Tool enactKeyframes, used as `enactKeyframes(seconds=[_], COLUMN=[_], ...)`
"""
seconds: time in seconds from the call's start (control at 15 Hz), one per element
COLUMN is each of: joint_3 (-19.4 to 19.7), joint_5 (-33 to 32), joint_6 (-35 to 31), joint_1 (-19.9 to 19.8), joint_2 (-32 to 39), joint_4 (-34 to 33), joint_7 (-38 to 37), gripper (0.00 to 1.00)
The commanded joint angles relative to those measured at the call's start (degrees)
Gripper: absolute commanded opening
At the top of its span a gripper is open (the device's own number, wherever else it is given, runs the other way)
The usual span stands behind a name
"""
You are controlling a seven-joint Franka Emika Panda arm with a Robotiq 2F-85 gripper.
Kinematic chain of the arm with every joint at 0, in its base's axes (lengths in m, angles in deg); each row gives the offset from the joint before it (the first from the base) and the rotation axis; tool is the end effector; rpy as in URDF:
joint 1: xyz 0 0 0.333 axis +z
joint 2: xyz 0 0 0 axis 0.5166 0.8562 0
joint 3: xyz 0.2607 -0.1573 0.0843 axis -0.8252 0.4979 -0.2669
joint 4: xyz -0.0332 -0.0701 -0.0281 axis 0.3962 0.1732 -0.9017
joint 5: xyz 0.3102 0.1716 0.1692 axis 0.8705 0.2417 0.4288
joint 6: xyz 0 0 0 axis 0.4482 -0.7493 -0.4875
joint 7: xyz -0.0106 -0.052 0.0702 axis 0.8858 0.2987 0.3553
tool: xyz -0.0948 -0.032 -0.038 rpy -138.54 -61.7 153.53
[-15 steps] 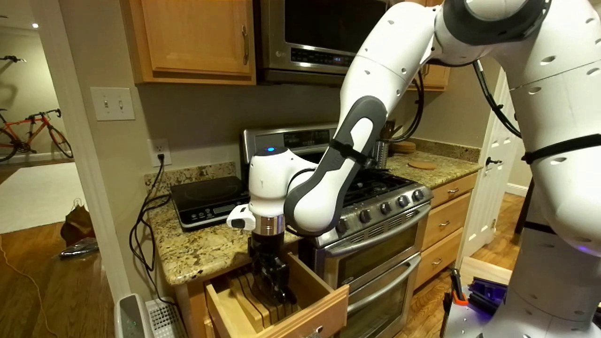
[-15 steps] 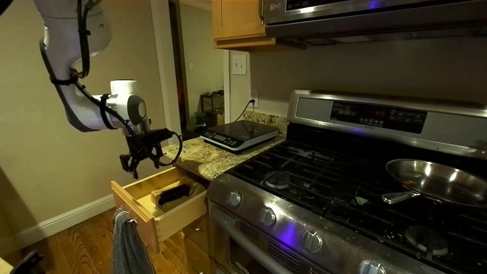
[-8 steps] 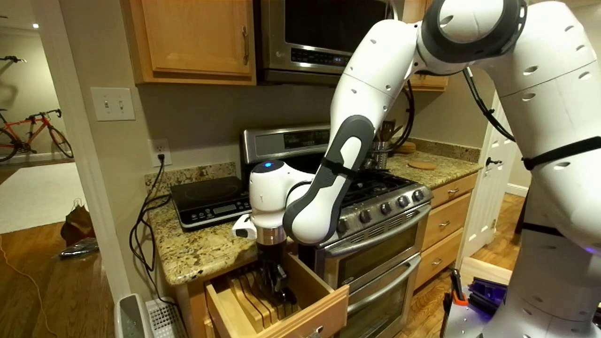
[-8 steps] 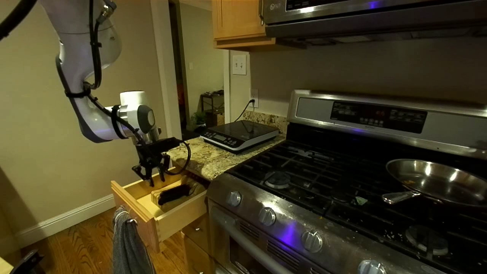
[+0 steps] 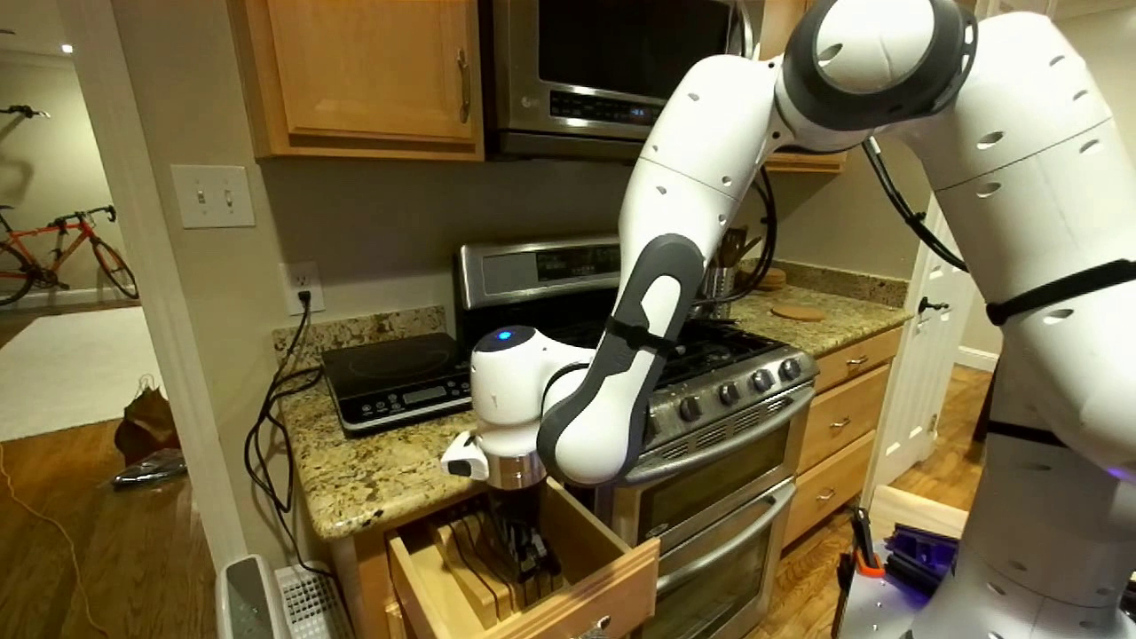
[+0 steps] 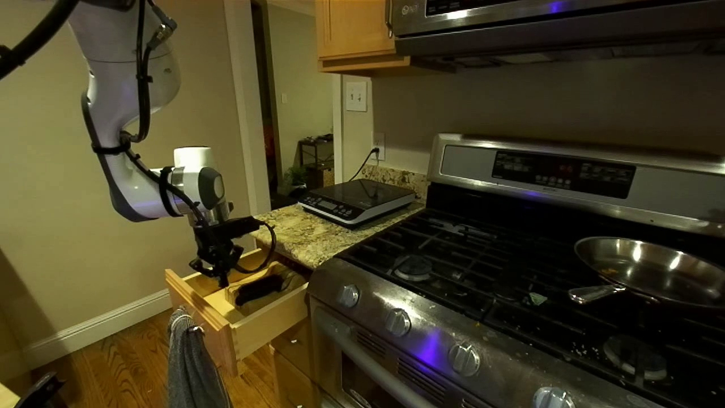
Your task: Open the topmost drawer on the left
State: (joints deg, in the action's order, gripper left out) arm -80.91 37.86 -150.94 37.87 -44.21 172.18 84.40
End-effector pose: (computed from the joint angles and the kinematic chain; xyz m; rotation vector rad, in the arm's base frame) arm 0.5026 0.1882 0.1360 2.5075 1.7978 -0.0119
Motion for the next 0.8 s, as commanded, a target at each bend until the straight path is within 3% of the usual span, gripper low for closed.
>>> enactKeyframes(seconds=[0.0, 0.73], joint_3=[-1.89, -9.70], joint_5=[2.18, 10.96], joint_6=[2.30, 7.44], joint_1=[-0.63, -4.08], joint_2=[-1.84, -3.73], joint_4=[2.58, 6.09], joint_7=[0.63, 8.07], gripper=[0.03, 0.04])
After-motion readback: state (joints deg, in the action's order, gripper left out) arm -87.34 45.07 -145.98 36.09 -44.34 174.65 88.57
